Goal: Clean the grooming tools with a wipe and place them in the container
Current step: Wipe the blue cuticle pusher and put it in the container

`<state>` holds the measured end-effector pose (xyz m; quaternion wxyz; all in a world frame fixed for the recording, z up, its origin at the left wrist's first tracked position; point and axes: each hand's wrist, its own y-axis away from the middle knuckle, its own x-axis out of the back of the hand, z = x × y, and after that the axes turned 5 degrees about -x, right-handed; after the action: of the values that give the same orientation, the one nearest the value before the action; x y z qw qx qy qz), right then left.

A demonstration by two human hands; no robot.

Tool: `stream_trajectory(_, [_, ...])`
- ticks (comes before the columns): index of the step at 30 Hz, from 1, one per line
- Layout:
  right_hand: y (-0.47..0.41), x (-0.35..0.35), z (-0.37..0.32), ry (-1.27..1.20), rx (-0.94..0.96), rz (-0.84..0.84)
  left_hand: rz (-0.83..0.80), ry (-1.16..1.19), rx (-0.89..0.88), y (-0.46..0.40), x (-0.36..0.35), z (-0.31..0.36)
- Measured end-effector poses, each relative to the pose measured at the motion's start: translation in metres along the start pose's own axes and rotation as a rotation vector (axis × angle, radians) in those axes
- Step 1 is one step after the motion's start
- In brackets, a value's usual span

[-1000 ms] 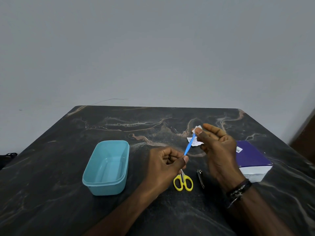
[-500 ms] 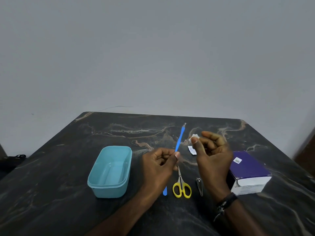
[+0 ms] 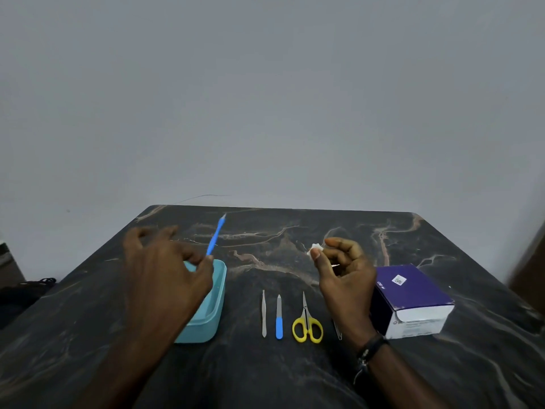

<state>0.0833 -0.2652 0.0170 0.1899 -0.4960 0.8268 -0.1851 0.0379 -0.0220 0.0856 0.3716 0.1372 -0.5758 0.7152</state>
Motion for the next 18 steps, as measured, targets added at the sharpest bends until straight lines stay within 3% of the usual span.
stream_trajectory(3, [0.001,-0.001,-0.002,-0.002,0.009,-0.007,-0.347,-0.191,0.143,0.003,0.001,-0.017])
stream_trajectory(6, [0.002,-0.001,-0.004,-0.016,0.005,-0.014,-0.579,-0.292,0.234,0.001,0.001,-0.02])
stream_trajectory(14, [0.002,-0.001,-0.005,-0.015,0.005,-0.04,-0.844,-0.464,0.245,-0.014,-0.017,-0.017])
stream_trajectory(18, [0.002,-0.001,-0.004,0.007,0.007,-0.059,-0.893,-0.534,0.208,-0.015,-0.016,-0.01])
